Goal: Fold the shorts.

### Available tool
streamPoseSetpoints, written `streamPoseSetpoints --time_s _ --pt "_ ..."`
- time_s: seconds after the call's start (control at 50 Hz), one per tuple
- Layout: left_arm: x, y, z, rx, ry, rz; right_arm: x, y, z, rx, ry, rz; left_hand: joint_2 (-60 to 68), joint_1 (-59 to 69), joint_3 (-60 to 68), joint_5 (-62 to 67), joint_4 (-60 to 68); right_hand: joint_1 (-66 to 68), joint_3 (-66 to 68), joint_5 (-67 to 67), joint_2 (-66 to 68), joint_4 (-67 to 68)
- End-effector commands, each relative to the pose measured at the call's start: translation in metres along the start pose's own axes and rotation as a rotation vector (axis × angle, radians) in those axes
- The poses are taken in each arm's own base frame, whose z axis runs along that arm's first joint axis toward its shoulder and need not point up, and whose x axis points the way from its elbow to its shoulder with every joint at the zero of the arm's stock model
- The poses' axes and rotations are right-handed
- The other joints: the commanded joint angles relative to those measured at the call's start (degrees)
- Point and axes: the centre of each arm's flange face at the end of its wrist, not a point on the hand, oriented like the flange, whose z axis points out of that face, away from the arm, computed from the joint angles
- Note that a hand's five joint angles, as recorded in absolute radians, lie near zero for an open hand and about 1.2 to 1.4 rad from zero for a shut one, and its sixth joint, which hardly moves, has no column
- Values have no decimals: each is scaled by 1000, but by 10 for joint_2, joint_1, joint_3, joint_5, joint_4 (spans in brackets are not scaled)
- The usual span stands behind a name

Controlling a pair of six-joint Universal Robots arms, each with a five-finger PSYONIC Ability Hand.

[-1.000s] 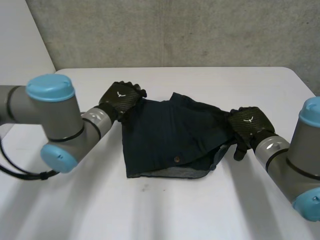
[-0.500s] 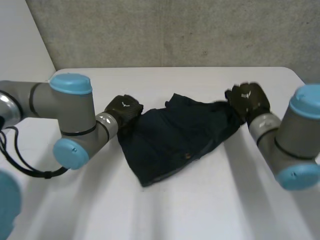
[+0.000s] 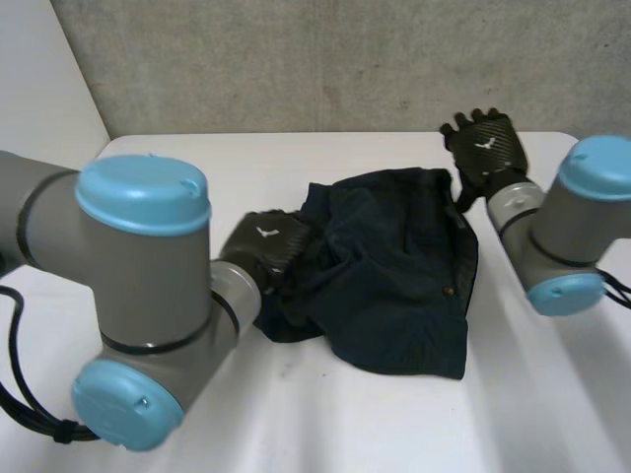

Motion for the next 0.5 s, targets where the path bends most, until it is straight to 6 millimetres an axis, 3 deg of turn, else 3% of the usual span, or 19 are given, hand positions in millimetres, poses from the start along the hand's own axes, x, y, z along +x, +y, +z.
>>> streamPoseSetpoints --time_s 0.02,0.1,0.14,0.2,0.28,0.38,0.5 --pt "-50 -23 -7 59 -110 -46 26 -21 -58 -190 -6 107 -16 -22 -20 -10 -18 -15 -22 -35 -25 -34" --pt "-63 -24 -8 62 -105 -57 18 -22 -96 -310 -69 197 -12 -19 -17 -7 -14 -15 -22 -35 -25 -34" --pt "-72 -20 -6 47 -108 -64 9 -17 -116 -384 -129 256 3 -4 -2 8 1 47 41 27 37 29" --pt "-86 -8 0 10 -88 -70 -9 -8 -140 -466 -224 347 41 35 37 47 39 150 143 130 140 131" --pt "-86 11 11 -41 6 -39 -30 6 -163 -537 -330 448 60 54 56 65 58 231 224 211 221 212" --pt "-90 40 33 -100 59 52 -44 18 -176 -543 -364 464 60 54 56 65 58 235 228 214 225 216" --pt "-96 53 43 -118 63 100 -58 27 -173 -441 -351 424 60 54 56 65 58 235 228 214 225 216"
